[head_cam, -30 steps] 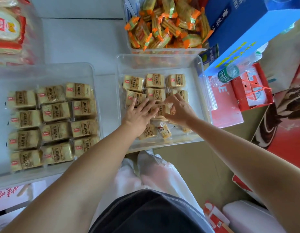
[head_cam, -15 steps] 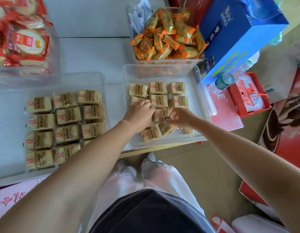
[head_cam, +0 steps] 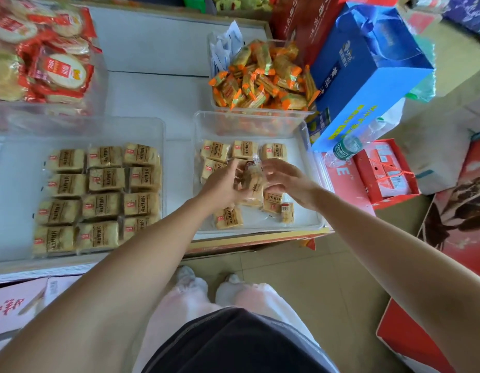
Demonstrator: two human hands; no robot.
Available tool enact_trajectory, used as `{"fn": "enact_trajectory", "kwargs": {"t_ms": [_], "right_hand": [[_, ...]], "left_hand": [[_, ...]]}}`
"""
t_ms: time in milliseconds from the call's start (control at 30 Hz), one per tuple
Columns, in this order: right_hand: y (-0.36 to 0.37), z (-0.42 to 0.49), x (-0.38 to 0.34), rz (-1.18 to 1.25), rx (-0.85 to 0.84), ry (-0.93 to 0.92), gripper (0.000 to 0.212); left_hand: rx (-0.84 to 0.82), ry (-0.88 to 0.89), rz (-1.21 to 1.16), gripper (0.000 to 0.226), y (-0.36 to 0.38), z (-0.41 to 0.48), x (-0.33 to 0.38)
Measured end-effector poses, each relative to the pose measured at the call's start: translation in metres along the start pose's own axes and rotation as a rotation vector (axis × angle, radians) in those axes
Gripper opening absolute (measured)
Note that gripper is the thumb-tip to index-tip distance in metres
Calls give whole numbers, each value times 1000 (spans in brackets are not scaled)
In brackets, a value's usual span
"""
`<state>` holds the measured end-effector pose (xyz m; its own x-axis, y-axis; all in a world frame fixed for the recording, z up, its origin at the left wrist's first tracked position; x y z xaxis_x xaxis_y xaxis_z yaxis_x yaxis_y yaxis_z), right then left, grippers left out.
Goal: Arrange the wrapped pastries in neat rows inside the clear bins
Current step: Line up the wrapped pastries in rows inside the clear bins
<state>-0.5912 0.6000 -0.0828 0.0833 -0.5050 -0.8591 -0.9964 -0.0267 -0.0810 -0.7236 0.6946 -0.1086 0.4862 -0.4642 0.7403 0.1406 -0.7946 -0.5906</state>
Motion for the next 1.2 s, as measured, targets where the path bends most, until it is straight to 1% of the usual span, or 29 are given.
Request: {"fn": "enact_trajectory", "kwargs": {"t_ms": [67,133,200,300,400,467,567,667,733,800,900,933,967,1000,1033,1067,1100,1133,1200], "right_hand": [[0,-3,-1,-115,-45,-23,52],[-4,-4,0,-152,-1,-28,60],[-9,-4,2,-217,74,-61,61],[-14,-6,5,-369,124,-99,60],[-16,-9,6,-574,168,-153,54],[-13,-9,6,-653,172,-176,54],[-9,-8,7,-684,146,-190,60],[-6,-5,10,-600,94,-164,66],[-4,-1,13,-527,82,-122,65],[-1,3,14,-499,87,-94,63],[4,8,12,-497,100,-73,63],[5,10,11,-501,107,-57,63],[7,12,11,-505,101,-33,62],[10,14,12,-515,80,2,62],[14,16,15,-538,42,42,63],[19,17,18,-574,1,80,63],[24,19,21,-612,-33,112,62],[29,22,26,-643,-48,139,61],[39,28,33,-687,-27,169,58]], "left_hand": [[-22,-40,-126,70,5,0,2],[-24,-54,-263,81,9,-3,3],[-23,-62,-327,91,13,-6,5],[-1,-52,-349,85,11,-15,14],[91,-8,-322,74,8,-23,21],[131,-21,-306,71,9,-27,23],[132,-54,-399,70,15,-29,16],[127,-52,-535,64,19,-30,7],[122,-58,-567,62,19,-31,2],[108,-68,-551,62,16,-32,-2],[54,-88,-461,63,9,-34,-6],[50,-75,-365,62,4,-36,-7],[66,-47,-192,60,-3,-38,-8],[105,-1,32,57,-10,-41,-10],[145,55,257,52,-16,-44,-13],[159,106,433,48,-18,-46,-19],[139,143,547,46,-18,-49,-25],[98,166,611,45,-17,-52,-32],[-3,169,688,46,-11,-57,-45]]}}
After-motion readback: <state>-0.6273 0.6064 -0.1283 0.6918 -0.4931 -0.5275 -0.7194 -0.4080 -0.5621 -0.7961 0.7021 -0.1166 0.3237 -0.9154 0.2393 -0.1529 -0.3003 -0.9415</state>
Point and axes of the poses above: each hand's wrist, its own z-axis towards the middle knuckle, its own y-axis out of the palm, x = y × z, the point moved 5 cm from there along z, towards the middle knuckle, and after that the axes turned 12 degrees about -x, right-handed, at the moved point
